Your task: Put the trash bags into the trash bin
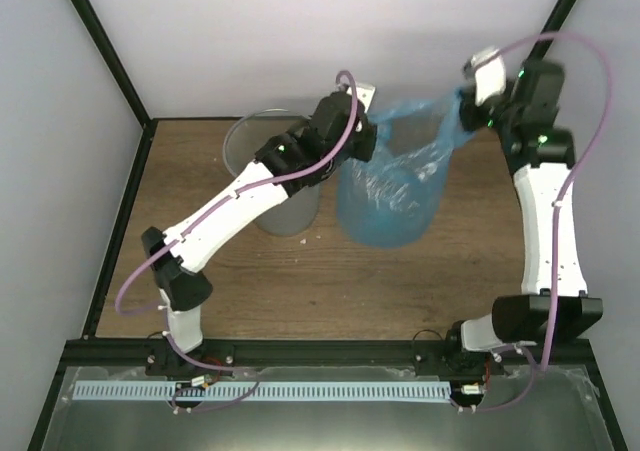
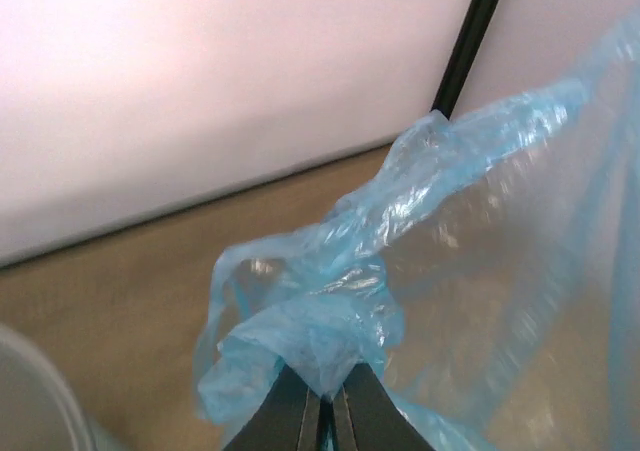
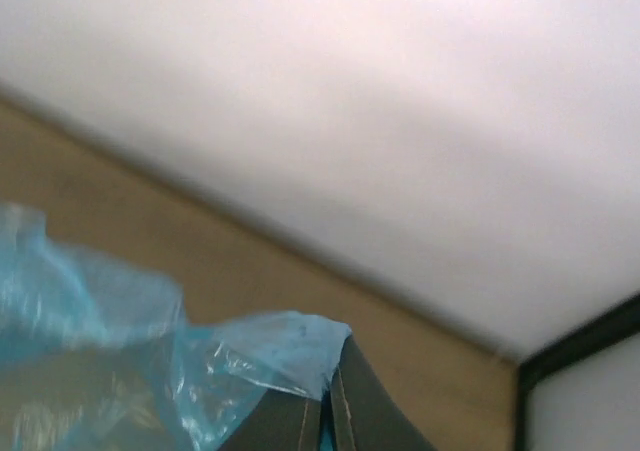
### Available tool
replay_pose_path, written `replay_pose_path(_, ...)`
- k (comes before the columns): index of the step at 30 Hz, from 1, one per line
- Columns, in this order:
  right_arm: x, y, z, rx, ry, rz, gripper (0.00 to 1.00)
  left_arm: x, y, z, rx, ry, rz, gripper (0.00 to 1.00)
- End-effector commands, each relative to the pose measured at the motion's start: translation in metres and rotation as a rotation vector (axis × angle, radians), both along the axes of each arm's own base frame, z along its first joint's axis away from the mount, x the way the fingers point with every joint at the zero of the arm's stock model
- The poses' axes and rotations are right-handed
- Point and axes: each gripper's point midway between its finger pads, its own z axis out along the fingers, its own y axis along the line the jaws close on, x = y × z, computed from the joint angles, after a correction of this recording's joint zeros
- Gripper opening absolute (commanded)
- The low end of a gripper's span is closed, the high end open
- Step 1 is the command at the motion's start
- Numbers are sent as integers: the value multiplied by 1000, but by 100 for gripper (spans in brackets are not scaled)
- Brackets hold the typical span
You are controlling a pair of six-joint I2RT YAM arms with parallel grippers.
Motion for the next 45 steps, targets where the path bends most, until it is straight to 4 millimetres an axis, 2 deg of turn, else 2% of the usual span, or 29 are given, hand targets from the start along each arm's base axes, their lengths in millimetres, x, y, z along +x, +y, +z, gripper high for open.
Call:
replay_pose_path(1, -48, 0, 196, -14, -429, -6, 1, -36, 16, 140, -110, -234, -86, 4)
replay_pose_path(3, -93, 9, 253, -25, -615, 29, 1, -59, 26, 186, -188, -353, -114, 4)
replay_pose_path(4, -111, 12, 266, -38, -677, 46, 1, -73, 29, 208, -226, -427, -142, 4)
replay_pose_path(5, -128, 15, 272, -48, -727, 58, 1, -87, 31, 220, -245, -478, -172, 4)
replay_pose_path(6, -138, 16, 271, -57, -756, 60, 1, -97, 30, 222, -248, -510, -192, 4)
replay_pose_path(7, -139, 16, 259, -62, -759, 59, 1, -105, 31, 223, -255, -530, -198, 5)
replay_pose_path(8, -140, 16, 246, -69, -758, 58, 1, -105, 27, 214, -248, -526, -204, 4)
replay_pose_path(10, -117, 11, 195, -81, -675, 40, 1, -92, 15, 178, -199, -484, -183, 4)
replay_pose_path(11, -98, 5, 160, -87, -609, 16, 1, -82, 3, 145, -150, -445, -170, 4)
replay_pose_path(13, -60, -7, 63, -119, -411, -31, 1, -64, -21, 57, -7, -344, -175, 4)
replay_pose_path(14, -50, -10, 8, -140, -282, -28, 1, -60, -31, 6, 71, -266, -189, 4)
replay_pose_path(15, -51, -8, -39, -152, -164, -2, 1, -66, -36, -30, 121, -194, -208, 4)
replay_pose_path(16, -63, 0, -73, -146, -66, 58, 1, -79, -39, -52, 153, -139, -234, 4)
replay_pose_path(17, -85, 13, -102, -141, 4, 142, 1, -98, -41, -65, 168, -118, -256, 4)
replay_pose_path(18, -117, 28, -102, -141, -20, 241, 1, -126, -46, -68, 168, -130, -292, 4)
replay_pose_path(20, -175, 53, -102, -164, -89, 407, 1, -166, -47, -71, 154, -151, -360, 4)
replay_pose_path(21, -201, 60, -98, -187, -141, 460, 1, -182, -47, -71, 149, -148, -399, 4)
replay_pose_path(23, -237, 67, -92, -240, -234, 502, 1, -202, -43, -78, 162, -116, -440, 4)
replay_pose_path(25, -256, 69, -89, -286, -283, 518, 1, -217, -42, -79, 156, -92, -477, 4)
replay_pose_path(28, -260, 67, -95, -290, -232, 514, 1, -226, -41, -74, 121, -75, -509, 4)
replay_pose_path(30, -252, 64, -93, -261, -189, 493, 1, -221, -37, -65, 97, -94, -473, 4)
replay_pose_path(34, -208, 49, -74, -175, -134, 351, 1, -185, -29, -32, 15, -113, -325, 4)
replay_pose_path(37, -156, 29, -52, -124, -115, 198, 1, -131, -18, -13, -44, -69, -196, 4)
replay_pose_path(39, -108, 13, -47, -94, -50, 96, 1, -90, -13, -11, -61, -42, -133, 4)
replay_pose_path(40, -89, 6, -28, -86, -60, 54, 1, -73, -11, -7, -66, -44, -114, 4)
replay_pose_path(42, -51, -5, -6, -69, -41, -9, 1, -41, -7, 9, -52, -81, -66, 4)
replay_pose_path(44, -24, -10, 37, -50, -78, -34, 1, -23, -5, 45, -50, -147, -34, 4)
replay_pose_path(45, -20, -9, 67, -39, -121, -33, 1, -22, -6, 70, -62, -189, -42, 4)
